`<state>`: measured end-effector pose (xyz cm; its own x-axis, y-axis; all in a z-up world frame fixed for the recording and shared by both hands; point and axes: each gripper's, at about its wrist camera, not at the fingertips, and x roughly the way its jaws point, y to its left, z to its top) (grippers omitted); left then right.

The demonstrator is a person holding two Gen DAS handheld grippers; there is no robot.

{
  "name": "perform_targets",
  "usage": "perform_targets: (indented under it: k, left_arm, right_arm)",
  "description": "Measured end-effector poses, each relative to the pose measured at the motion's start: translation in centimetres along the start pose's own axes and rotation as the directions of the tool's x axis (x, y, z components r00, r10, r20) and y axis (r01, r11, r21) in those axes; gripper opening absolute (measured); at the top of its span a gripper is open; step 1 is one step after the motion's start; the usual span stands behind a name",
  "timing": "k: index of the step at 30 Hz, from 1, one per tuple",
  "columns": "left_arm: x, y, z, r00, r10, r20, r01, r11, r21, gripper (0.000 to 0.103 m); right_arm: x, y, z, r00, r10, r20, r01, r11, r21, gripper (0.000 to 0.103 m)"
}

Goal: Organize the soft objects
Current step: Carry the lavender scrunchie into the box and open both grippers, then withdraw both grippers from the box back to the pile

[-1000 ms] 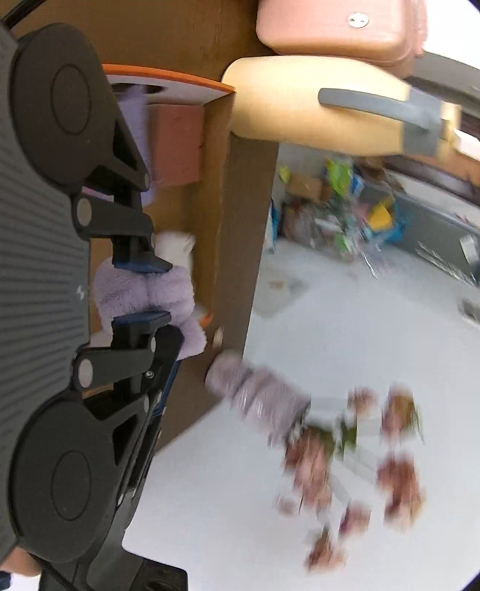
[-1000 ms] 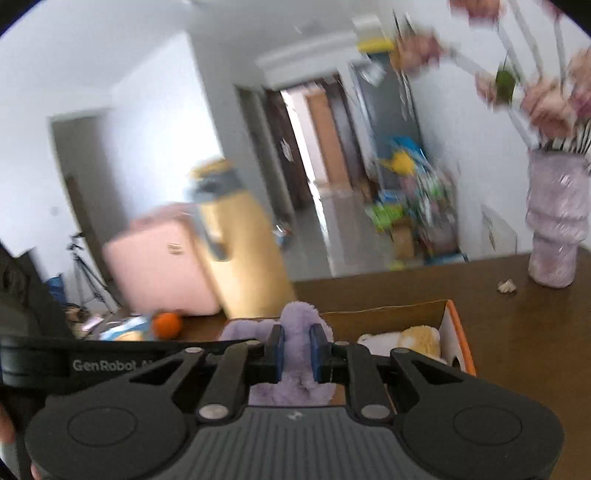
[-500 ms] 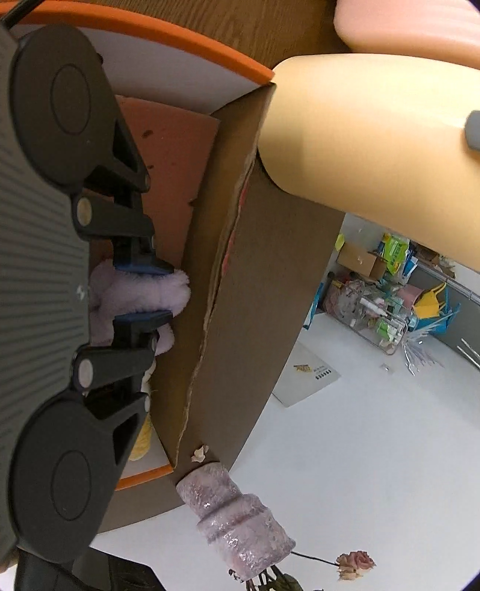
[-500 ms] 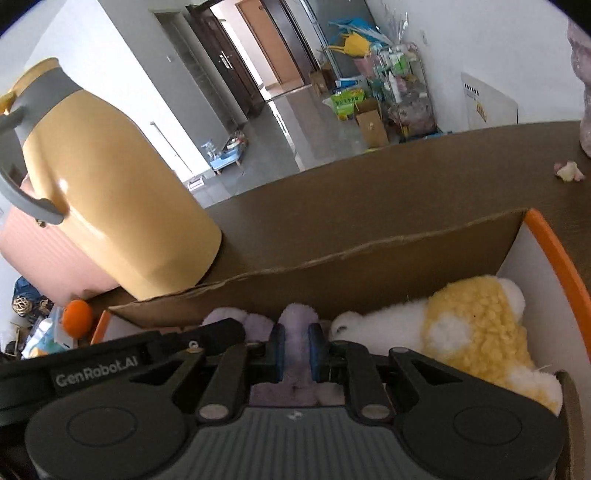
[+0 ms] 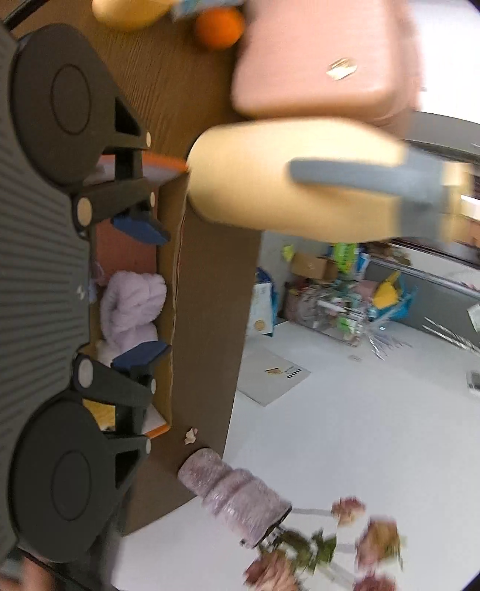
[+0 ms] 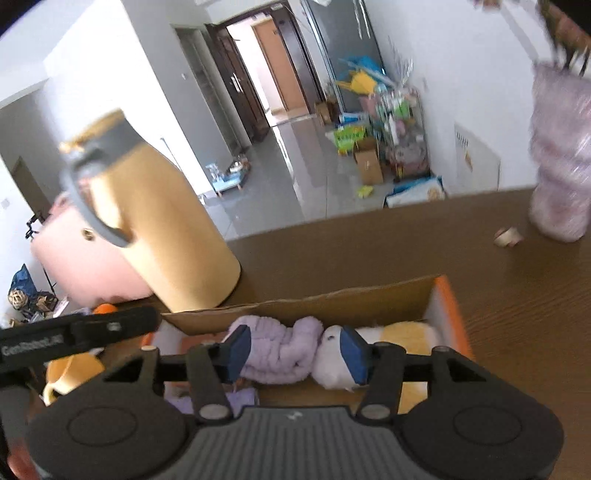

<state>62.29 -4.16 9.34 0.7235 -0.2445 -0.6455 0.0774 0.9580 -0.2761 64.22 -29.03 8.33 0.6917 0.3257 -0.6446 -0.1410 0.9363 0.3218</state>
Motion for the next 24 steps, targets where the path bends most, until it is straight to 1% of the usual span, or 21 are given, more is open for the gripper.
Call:
perform_targets:
  k: [1,3,6,9,12,16,19,21,24]
  left_arm:
    - [-1.9,-0.2,0.0,1.0,0.012,0.012,-0.013,1.0,0.027,0.069]
    - [-5.5,-0.6,-0.3,0.998,0.035,0.044,-0.039,0.997,0.071,0.071]
    - [-10.3,-0.6,-1.0,0.994,0.071,0.088,-0.08,0.991,0.104,0.072]
    - [-13.7,-0.9,-1.6,0.99,0.086,0.113,-0.097,0.99,0.103,0.072]
    - [-16.0,-1.9,-2.3,0.988,0.083,0.128,-0.098,0.988,0.12,0.074]
    - [-19.0,-2.5,-4.4,0.987,0.052,0.155,-0.075,0.986,0.148,0.076]
    - [-20.9,-3.1,-7.6,0.976,0.046,0.214,-0.085,0.981,0.175,0.08]
    - [-22.1,-3.3,-10.9,0.964,0.028,0.263,-0.086,0.973,0.212,0.081]
    - [-23.8,-3.4,-16.8,0.948,-0.008,0.317,-0.085,0.957,0.278,0.083]
  right_arm:
    - [-1.6,-0.1,0.2,1.0,-0.006,0.016,0.006,1.0,-0.014,0.057]
    - [-5.6,-0.5,-0.3,0.998,-0.039,0.051,0.041,0.998,-0.053,0.062]
    - [-10.8,-1.2,-1.2,0.991,-0.096,0.09,0.103,0.991,-0.083,0.063]
    - [-14.8,-2.4,-2.1,0.987,-0.109,0.122,0.116,0.992,-0.057,0.063]
    - [-17.2,-2.0,-3.4,0.984,-0.109,0.143,0.118,0.991,-0.057,0.063]
    - [-19.6,-1.3,-5.8,0.975,-0.115,0.189,0.138,0.984,-0.111,0.064]
    - [-21.8,-1.1,-8.8,0.965,-0.096,0.245,0.132,0.982,-0.137,0.066]
    - [-23.3,-1.0,-11.5,0.954,-0.075,0.29,0.126,0.979,-0.162,0.069]
    - [-25.3,-1.0,-16.8,0.935,-0.048,0.351,0.127,0.97,-0.206,0.073]
